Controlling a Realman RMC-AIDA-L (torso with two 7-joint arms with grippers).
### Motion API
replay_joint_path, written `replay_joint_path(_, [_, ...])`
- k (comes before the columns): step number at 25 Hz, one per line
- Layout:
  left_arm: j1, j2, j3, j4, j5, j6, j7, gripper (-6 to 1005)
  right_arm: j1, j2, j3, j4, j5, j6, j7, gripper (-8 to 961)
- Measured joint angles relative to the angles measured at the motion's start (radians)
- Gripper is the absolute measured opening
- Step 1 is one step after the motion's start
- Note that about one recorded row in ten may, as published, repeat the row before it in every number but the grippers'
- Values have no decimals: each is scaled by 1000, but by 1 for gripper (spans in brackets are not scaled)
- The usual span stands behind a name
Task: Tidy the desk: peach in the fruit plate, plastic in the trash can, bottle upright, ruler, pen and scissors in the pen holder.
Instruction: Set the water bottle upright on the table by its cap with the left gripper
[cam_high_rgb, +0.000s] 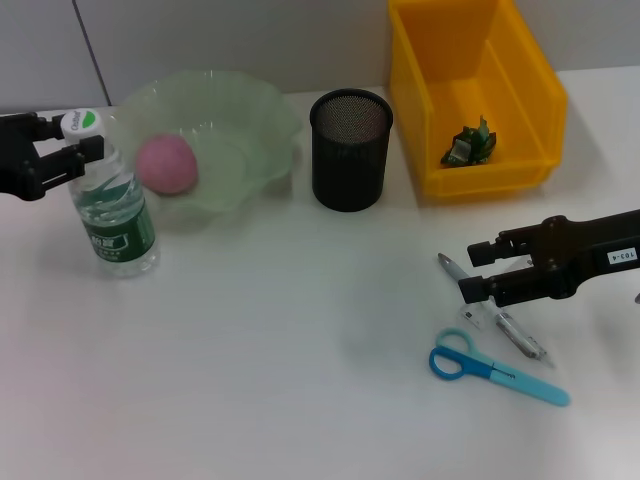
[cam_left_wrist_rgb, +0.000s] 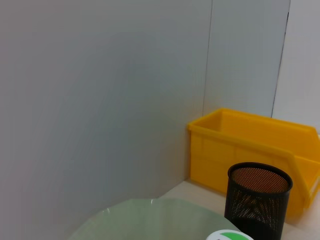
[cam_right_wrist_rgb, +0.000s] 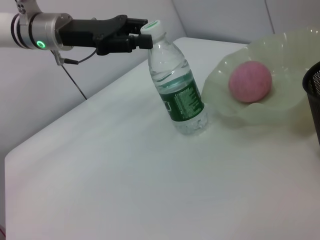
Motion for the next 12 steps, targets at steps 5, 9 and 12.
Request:
replay_joint_path(5, [0, 0, 0, -1, 0, 0, 2, 573, 0, 0, 0, 0, -1, -1, 0, 722])
replay_joint_path(9, [1, 0, 0, -1, 0, 0, 2, 577, 0, 0, 0, 0, -1, -1, 1, 722])
replay_joint_path(12, [1, 0, 0, -1, 1, 0, 8, 579, 0, 0, 0, 0, -1, -1, 1, 722])
